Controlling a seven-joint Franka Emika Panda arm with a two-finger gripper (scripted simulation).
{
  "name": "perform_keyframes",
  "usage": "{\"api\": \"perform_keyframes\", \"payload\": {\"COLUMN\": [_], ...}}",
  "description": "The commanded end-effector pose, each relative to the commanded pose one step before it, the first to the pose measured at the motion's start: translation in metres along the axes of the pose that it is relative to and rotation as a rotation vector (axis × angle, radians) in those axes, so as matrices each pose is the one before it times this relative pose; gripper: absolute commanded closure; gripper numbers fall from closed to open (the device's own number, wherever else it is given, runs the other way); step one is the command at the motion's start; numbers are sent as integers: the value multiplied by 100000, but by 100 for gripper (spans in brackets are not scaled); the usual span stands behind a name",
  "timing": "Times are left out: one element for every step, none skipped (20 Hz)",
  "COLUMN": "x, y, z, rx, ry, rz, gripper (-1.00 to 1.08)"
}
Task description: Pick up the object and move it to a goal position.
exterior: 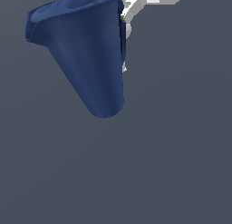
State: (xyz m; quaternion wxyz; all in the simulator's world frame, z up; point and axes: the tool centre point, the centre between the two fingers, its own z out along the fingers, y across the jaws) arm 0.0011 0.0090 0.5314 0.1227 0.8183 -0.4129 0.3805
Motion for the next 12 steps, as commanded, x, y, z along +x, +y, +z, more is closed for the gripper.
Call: {"api": "perform_keyframes", "payload": {"x": [1322,369,327,284,242,203,165,128,94,67,29,12], "y": [-384,-115,-103,-94,-87,-77,-68,-59,-49,-31,-33,-6], "z": [-503,-110,-102,-88,-67,-60,-47,-34,-22,-29,18,-6], "rx": [218,30,21,21,28,19,18,17,16,0,26,0], "ry": [75,-61,-43,-43,-61,-44,-44,-44,-44,0,-77,0], "rz": [-20,-12,-9,-10,-14,-11,-12,-13,-13,0,-24,0], "gripper": [108,108,108,108,108,108,108,108,108,108,108,108]}}
